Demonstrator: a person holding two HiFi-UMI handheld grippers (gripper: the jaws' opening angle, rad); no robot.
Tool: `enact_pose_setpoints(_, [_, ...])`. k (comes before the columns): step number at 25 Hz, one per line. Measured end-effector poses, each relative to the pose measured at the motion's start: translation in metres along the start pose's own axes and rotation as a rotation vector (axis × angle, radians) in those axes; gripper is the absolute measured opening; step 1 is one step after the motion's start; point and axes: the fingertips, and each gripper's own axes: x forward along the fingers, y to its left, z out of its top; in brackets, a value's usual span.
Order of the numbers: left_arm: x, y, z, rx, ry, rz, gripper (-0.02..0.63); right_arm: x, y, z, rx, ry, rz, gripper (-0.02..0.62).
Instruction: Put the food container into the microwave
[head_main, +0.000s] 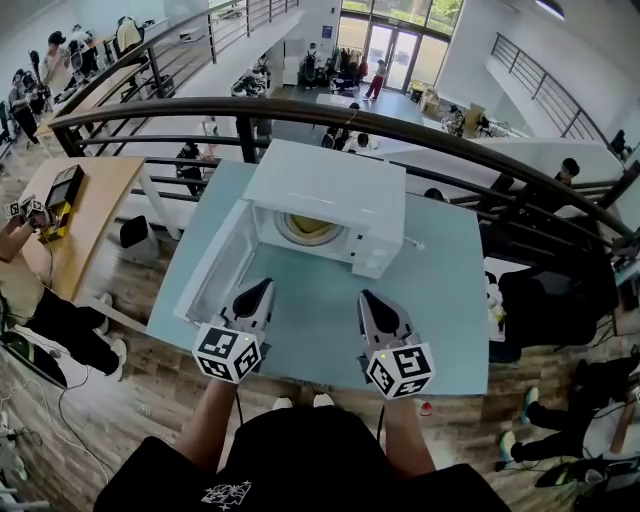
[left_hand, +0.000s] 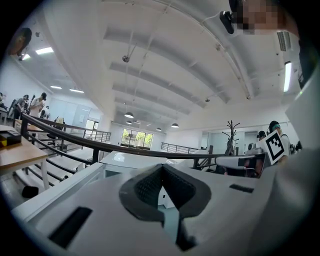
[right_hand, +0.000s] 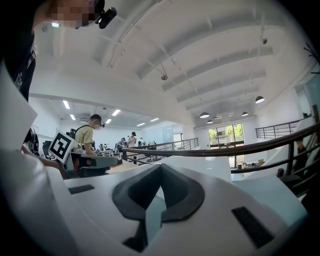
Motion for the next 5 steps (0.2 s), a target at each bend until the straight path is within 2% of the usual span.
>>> enact_pose_setpoints(5, [0.0066, -0.0007, -0.0027, 0.003, 0.003, -0.001, 0.008, 0.0022, -0.0051, -0.0036, 0.008, 0.000, -0.005, 0.006])
